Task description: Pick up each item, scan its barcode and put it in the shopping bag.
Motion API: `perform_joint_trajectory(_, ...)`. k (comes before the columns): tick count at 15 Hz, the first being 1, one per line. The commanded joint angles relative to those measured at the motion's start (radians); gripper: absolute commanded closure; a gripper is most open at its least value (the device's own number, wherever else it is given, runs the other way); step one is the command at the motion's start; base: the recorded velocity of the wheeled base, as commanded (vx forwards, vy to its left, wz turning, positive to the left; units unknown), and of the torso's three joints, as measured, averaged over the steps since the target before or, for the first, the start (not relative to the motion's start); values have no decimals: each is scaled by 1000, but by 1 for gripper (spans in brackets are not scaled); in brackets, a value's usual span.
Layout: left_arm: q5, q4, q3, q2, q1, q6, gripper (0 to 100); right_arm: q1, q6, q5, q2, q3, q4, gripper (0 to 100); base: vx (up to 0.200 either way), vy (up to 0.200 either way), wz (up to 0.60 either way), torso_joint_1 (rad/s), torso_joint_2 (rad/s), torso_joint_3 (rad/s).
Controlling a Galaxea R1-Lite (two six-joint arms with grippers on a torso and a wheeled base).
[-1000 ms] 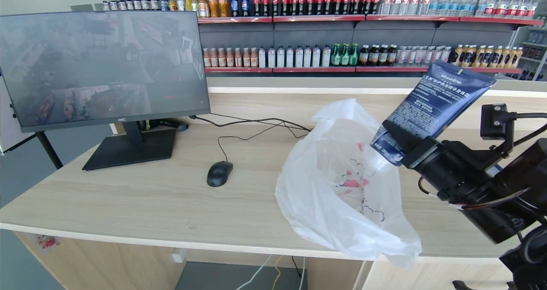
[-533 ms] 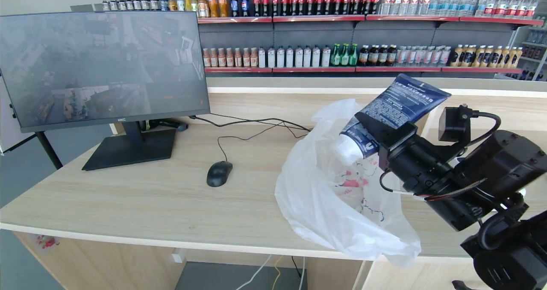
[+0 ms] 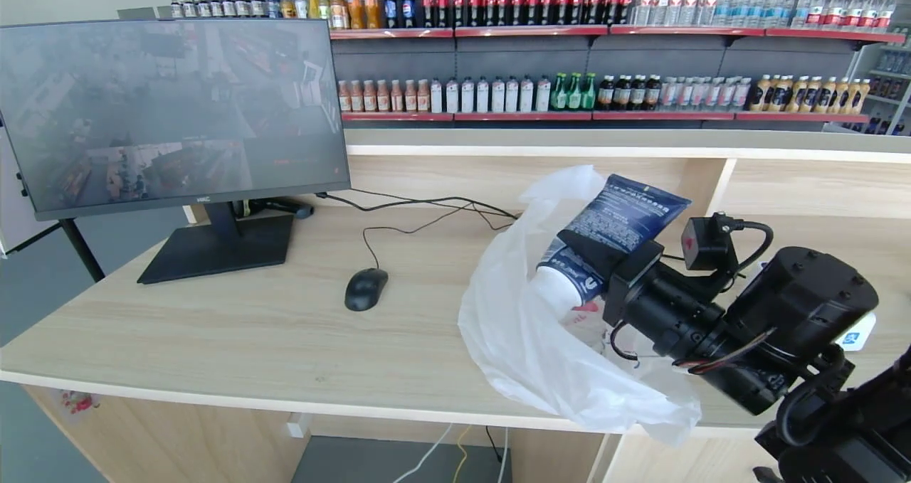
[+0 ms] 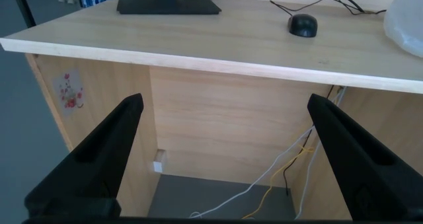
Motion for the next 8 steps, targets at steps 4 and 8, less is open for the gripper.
perform_joint_trajectory(4, 0, 0, 0, 0, 0, 1, 0, -39, -3, 61, 32, 74, 1, 100, 0, 0, 0, 0, 0, 0)
perform_joint_trajectory(8, 0, 0, 0, 0, 0, 0, 0, -39, -32, 62, 81, 111, 1, 100, 0, 0, 0, 0, 0, 0)
